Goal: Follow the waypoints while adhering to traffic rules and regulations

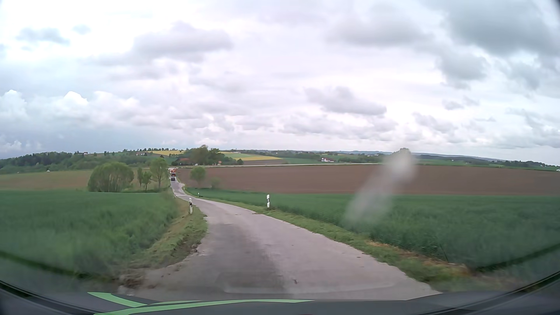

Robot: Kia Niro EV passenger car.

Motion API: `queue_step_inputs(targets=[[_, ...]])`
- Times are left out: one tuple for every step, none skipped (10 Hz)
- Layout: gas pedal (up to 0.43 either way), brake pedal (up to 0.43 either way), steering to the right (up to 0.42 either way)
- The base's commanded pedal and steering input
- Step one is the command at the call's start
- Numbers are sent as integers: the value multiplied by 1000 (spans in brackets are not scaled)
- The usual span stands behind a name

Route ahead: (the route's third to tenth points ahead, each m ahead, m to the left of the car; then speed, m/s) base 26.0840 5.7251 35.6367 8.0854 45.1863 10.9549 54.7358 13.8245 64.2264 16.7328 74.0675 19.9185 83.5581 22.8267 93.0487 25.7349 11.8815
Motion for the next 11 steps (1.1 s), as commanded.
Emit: queue_step_inputs(targets=[[0, 0, -51], [0, 0, -54], [0, 0, -57], [0, 0, -57], [0, 0, -57], [0, 0, -58], [0, 0, -58], [0, 0, -59], [0, 0, -59], [0, 0, -59], [0, 0, -59]])
